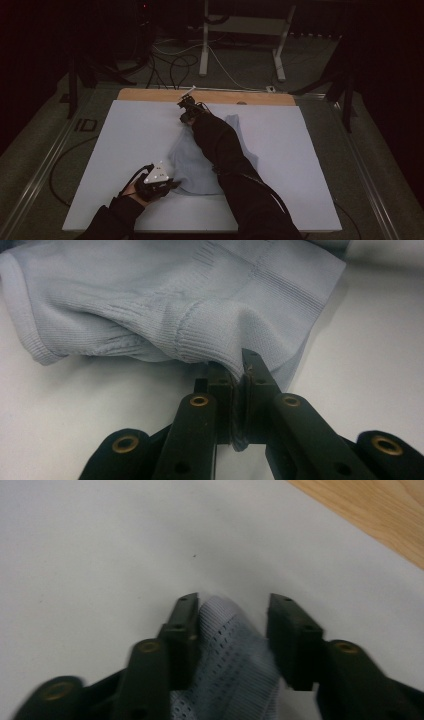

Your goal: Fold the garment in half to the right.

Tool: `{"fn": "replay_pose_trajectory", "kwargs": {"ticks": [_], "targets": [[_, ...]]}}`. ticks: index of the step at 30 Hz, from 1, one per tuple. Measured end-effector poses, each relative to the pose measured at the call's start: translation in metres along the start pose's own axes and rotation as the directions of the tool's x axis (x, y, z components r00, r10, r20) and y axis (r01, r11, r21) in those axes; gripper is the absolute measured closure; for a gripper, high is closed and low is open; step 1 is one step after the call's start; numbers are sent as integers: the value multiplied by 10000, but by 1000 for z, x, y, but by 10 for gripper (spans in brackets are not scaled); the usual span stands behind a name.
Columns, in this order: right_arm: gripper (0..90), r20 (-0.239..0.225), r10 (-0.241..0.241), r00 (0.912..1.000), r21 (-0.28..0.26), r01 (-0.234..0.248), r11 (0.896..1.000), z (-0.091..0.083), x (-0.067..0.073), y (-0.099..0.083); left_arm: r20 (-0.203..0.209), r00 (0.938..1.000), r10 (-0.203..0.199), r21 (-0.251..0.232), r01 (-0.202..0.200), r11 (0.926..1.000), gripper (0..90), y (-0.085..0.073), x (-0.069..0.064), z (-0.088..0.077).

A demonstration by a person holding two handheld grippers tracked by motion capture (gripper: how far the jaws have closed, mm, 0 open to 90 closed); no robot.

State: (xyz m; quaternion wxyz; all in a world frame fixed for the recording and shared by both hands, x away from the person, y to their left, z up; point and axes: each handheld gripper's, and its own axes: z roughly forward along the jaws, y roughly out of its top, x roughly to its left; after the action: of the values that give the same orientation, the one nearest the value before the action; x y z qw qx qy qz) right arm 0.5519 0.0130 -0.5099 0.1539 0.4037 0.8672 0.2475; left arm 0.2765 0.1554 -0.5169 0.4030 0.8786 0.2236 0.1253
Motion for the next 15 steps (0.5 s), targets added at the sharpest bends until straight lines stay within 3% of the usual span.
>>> {"fn": "replay_pose_trajectory", "kwargs": {"ticks": [5, 6, 10, 15], "targets": [[715, -174, -264, 9995, 144, 267, 9995, 1, 1, 0, 7, 10000, 2, 17, -2, 10000, 866, -1, 1, 0], [780, -44, -561, 9984, 229, 562, 9982, 1, 4, 2, 6, 10000, -80, -28, 80, 10000, 866, -1, 1, 0], [861, -146, -864, 9962, 307, 868, 9958, 0, 3, 2, 19, 10000, -71, 1, 71, 10000, 867, -1, 1, 1], [876, -144, -1101, 9938, 272, 1104, 9935, -4, 1, 2, 47, 9999, -114, 7, 114, 9999, 867, 0, 0, 1]]}}
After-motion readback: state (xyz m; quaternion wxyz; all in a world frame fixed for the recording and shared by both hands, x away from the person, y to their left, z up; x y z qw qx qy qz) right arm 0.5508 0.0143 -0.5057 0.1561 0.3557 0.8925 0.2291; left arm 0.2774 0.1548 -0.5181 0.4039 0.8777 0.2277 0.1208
